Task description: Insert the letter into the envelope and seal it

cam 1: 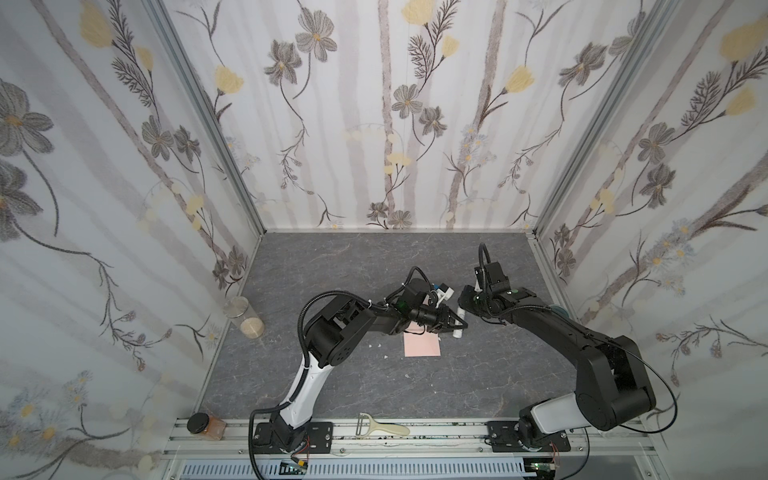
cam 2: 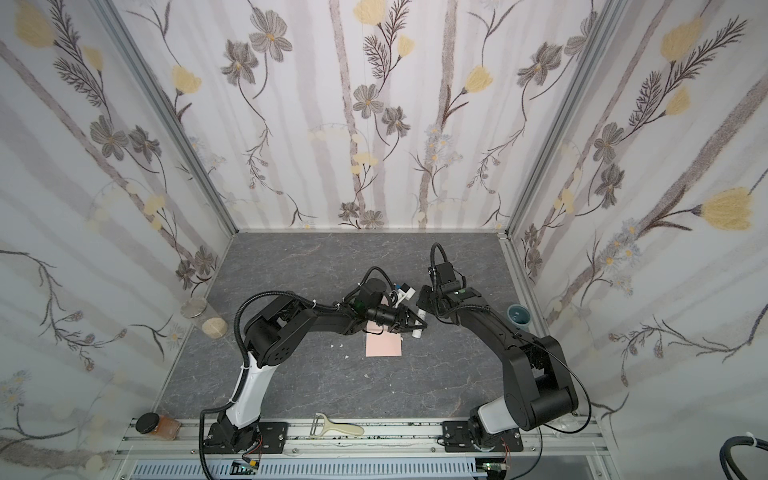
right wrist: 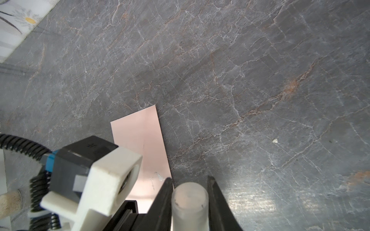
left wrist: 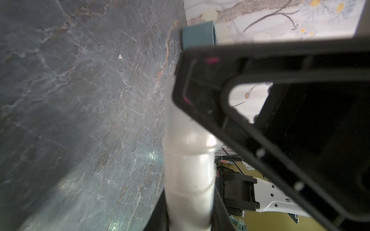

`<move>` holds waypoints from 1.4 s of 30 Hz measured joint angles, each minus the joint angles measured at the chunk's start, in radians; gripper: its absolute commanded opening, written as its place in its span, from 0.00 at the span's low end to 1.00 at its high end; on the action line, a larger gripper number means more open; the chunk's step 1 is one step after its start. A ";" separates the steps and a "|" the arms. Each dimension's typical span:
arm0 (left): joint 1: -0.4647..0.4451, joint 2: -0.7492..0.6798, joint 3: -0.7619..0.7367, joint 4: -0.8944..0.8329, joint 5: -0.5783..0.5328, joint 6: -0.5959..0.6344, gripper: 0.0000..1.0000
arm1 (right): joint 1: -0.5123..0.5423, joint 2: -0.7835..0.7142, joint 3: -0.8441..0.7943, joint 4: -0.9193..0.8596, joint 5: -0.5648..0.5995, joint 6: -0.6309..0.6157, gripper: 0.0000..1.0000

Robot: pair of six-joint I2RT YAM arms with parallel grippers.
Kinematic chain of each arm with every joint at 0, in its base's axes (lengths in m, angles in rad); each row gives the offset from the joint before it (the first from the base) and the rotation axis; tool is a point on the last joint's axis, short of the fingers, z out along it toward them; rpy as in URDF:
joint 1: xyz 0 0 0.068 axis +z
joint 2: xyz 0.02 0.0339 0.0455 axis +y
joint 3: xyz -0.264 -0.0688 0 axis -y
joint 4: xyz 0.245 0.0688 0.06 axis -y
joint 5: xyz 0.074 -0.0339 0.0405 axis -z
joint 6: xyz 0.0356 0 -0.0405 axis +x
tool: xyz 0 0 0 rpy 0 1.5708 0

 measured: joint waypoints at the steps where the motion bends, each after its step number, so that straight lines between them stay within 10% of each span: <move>1: 0.000 0.000 0.002 0.001 0.000 0.000 0.00 | 0.001 0.000 0.000 0.003 0.002 0.000 0.29; 42: 0.017 0.021 0.018 0.053 0.015 -0.034 0.00 | 0.037 -0.015 -0.019 0.029 0.043 0.008 0.27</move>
